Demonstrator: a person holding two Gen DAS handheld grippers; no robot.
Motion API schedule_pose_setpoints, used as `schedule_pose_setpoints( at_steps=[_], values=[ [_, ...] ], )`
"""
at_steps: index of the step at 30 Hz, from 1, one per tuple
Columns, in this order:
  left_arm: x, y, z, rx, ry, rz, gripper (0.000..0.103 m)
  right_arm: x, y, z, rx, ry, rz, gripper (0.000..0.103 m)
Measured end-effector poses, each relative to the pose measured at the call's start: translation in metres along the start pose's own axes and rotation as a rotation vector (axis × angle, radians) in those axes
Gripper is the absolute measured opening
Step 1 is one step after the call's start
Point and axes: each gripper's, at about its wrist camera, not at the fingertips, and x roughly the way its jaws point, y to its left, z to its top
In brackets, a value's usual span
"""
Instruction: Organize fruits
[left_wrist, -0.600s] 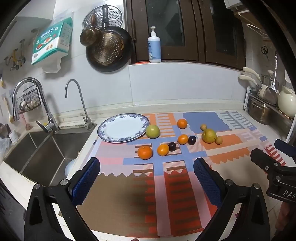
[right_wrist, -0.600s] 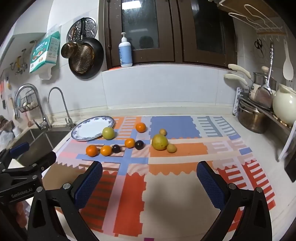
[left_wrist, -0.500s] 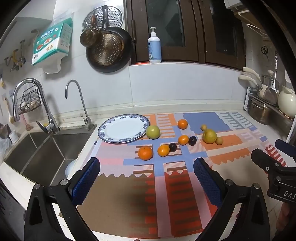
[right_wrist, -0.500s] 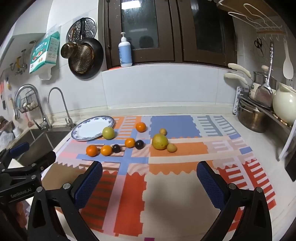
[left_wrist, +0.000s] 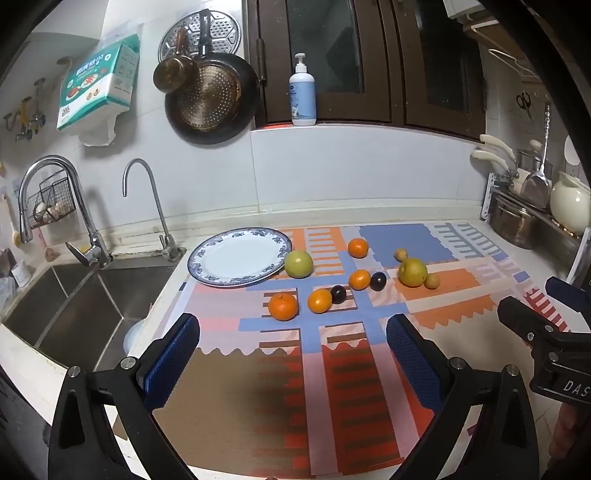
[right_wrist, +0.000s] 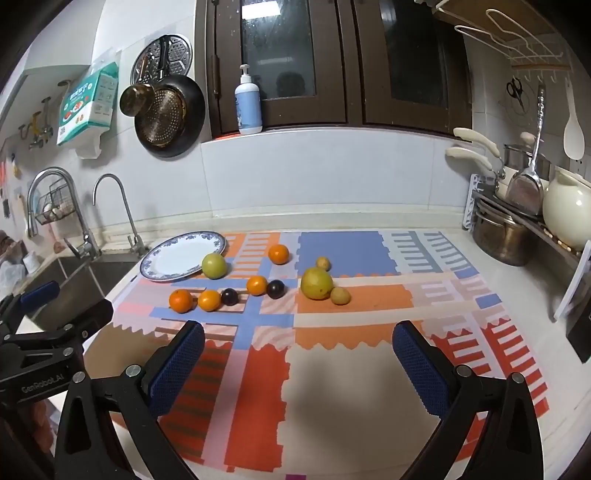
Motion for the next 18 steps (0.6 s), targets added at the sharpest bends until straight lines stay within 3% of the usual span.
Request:
schedule_pose_setpoints(
  at_steps=[18],
  values=[
    [-0.0007,-0.0005,-0.0013,0.0,-0.002,0.0,0.103,-0.0007,0.0027,0.0003,-0.007,-0.003,-0.005,0.102]
  ],
)
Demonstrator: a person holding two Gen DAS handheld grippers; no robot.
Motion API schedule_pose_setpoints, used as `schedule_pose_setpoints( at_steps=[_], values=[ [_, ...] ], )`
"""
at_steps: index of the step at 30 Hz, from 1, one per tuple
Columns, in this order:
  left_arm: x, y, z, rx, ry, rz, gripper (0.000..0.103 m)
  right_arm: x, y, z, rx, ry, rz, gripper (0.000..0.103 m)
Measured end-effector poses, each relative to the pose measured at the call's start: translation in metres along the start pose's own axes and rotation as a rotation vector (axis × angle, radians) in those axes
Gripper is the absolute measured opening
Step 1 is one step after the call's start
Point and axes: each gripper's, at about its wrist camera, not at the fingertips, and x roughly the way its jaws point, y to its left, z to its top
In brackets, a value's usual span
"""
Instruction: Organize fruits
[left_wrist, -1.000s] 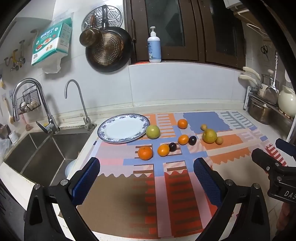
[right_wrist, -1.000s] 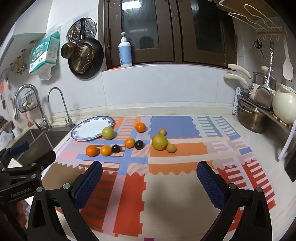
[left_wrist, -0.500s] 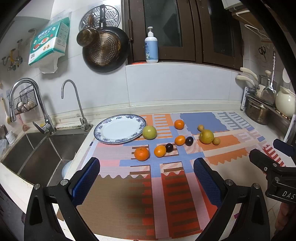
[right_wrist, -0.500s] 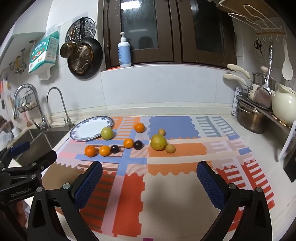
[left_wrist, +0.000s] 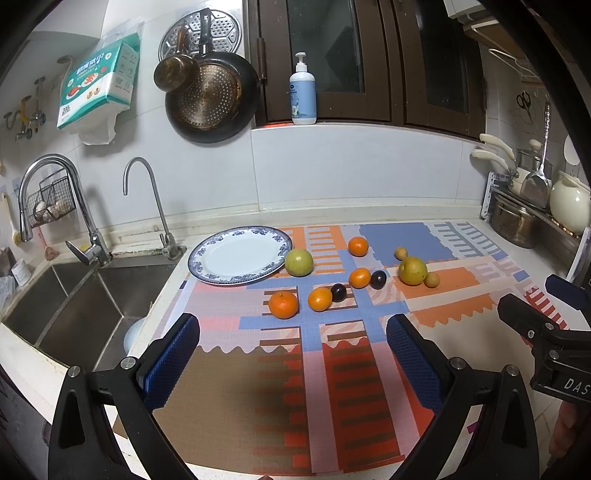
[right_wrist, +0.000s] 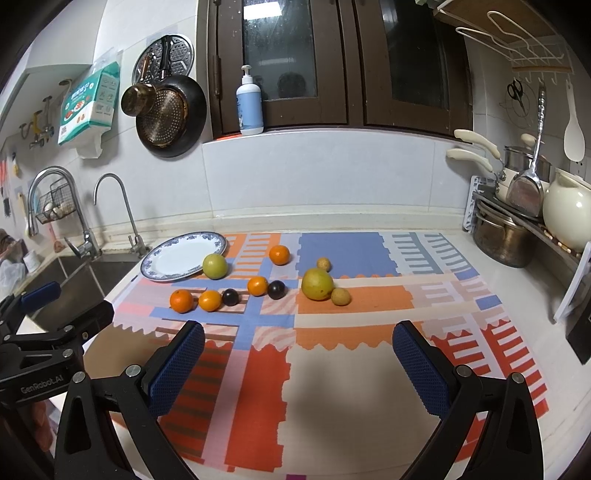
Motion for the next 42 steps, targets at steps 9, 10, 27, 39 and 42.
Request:
schedule_pose_setpoints(
  at_steps=[9,10,27,39,42],
  values=[
    [-0.0024,0.0009,-0.0021,-0.002,-0.004,0.001,0.103,-0.0009,-0.0001,0.0017,-0.003,-0.002,-0.001,0.102],
    [-0.0026,0.0008,-0.0024,-0.001,-0.005,0.002,0.103,-0.0009,0.0,0.0016,-0.004,-0.001,-0.001,0.102],
    [-0.0018,0.0007,-0.0003,0.003,0.004,0.0,0.103,-0.0013,0.0007,0.0014,-0.006,-0.003,-0.002,0.102],
    [0.0009,0.0001,-0.0014,-0.001,0.007,-0.01,0.103,-0.0007,0.0012,0.0019,-0.014,0.002,-0.001,0.102],
    [0.0031,0.0031,-0.0042,-0.007,0.01,-0.011,0.103,0.002,0.0044,0.0005,-0.024,0.006,0.002,0.102]
  ],
)
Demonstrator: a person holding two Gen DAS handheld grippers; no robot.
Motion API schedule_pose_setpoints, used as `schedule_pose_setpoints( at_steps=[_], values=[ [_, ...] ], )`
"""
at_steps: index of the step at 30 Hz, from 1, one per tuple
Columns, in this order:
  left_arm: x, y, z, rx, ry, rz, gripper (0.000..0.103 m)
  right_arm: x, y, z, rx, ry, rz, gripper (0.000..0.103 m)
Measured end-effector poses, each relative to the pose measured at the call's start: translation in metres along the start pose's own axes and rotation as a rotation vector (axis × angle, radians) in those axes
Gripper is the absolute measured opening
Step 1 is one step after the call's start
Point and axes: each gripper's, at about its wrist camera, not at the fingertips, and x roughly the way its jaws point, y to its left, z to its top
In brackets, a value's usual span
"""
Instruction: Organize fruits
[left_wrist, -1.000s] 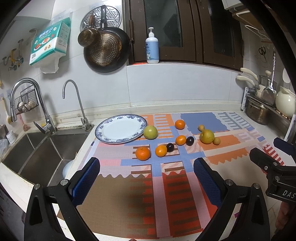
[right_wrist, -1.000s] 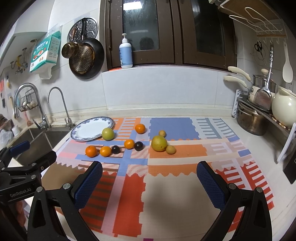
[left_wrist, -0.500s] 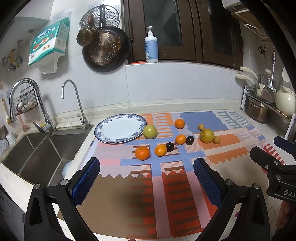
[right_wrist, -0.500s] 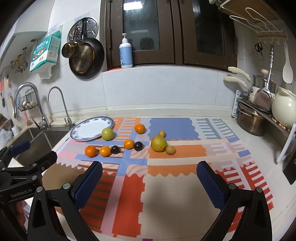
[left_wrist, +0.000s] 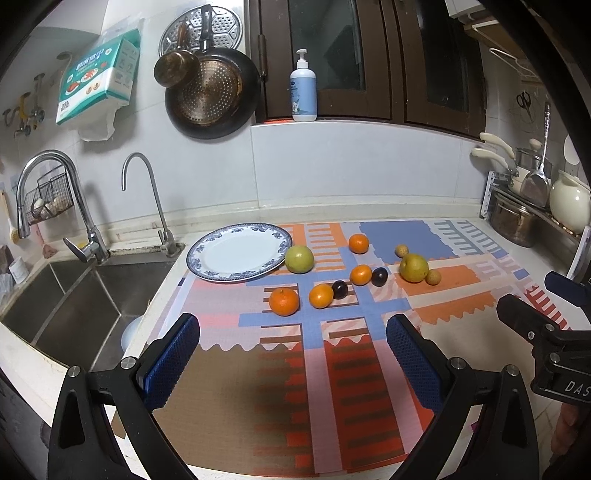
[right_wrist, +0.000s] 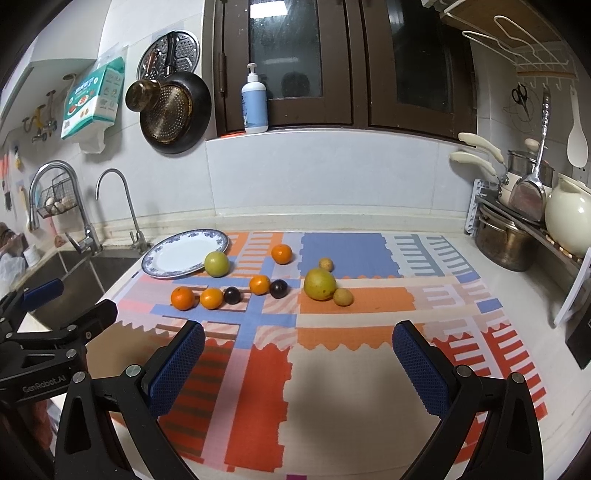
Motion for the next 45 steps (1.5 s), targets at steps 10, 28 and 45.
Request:
schedule_pose_setpoints(
  at_steps=[10,28,45],
  values=[
    [0.008,0.019,-0.009,-0.006,-0.011,0.001,0.103,0.009,0.021,-0.001,-0.08,0.005,0.007,0.102],
    [0.035,0.04,0.01,0.199,-0.072,-0.064,0.093,0.048,0.065,0.021,-0.195,-0.012,0.123,0.099],
    [0.115,0.046,0.009,0.37,0.024,-0.203,0.074,0.135,0.103,0.022,-0.444,0.095,0.21,0.078]
  ],
)
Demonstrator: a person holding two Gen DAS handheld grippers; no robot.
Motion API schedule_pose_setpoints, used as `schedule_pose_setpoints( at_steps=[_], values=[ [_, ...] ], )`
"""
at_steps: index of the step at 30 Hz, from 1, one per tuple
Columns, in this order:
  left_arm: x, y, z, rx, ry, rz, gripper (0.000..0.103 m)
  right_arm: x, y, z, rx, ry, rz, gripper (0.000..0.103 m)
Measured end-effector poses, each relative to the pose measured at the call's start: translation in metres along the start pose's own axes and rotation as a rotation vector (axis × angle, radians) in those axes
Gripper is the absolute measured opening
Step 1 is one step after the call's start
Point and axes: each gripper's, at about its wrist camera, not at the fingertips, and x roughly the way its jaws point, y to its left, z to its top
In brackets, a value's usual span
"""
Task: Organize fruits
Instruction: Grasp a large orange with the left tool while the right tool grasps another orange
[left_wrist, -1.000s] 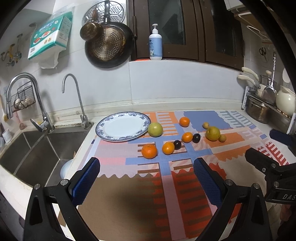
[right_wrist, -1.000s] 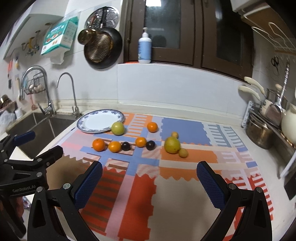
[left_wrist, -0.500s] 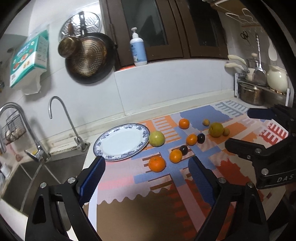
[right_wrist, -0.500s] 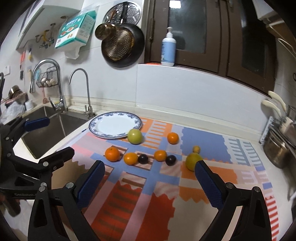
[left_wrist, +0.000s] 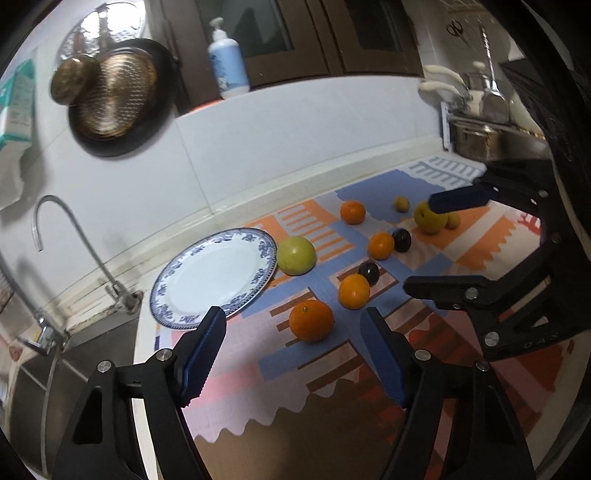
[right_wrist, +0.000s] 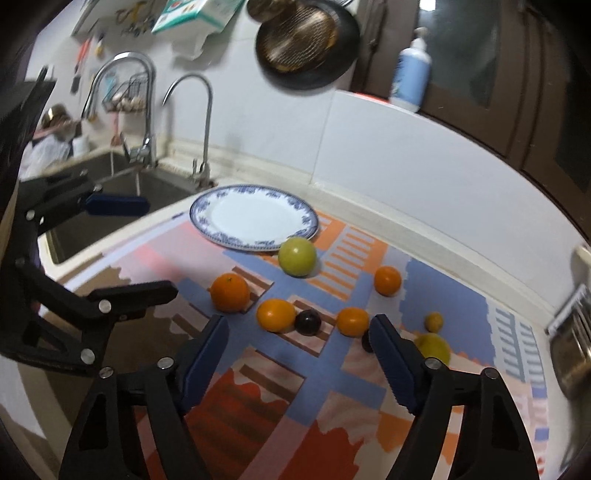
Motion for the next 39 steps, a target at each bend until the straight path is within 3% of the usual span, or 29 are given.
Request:
schedule_pose_setpoints(
  at_steps=[4,16,26,39],
  values=[
    [0.019,0.004,-0.003,0.021,0.035,-0.051,0.066,0.02,0.002,0.001,-0.073,0.021,0.022,0.072],
    [0.059,0.014,-0.011,0.05,0.09,-0.14,0.059,0.071,0.009,0.002,-0.221,0.076,0.119,0.053],
    [0.079,0.015,-0.013,0.069,0.132,-0.193,0.05,0.092,0.012,0.001,-0.281,0.1,0.169,0.047],
    [0.086,0.015,-0.016,0.016,0.166,-0.222,0.039,0.095,0.01,0.001,-0.285,0.108,0.214,0.039]
  ],
)
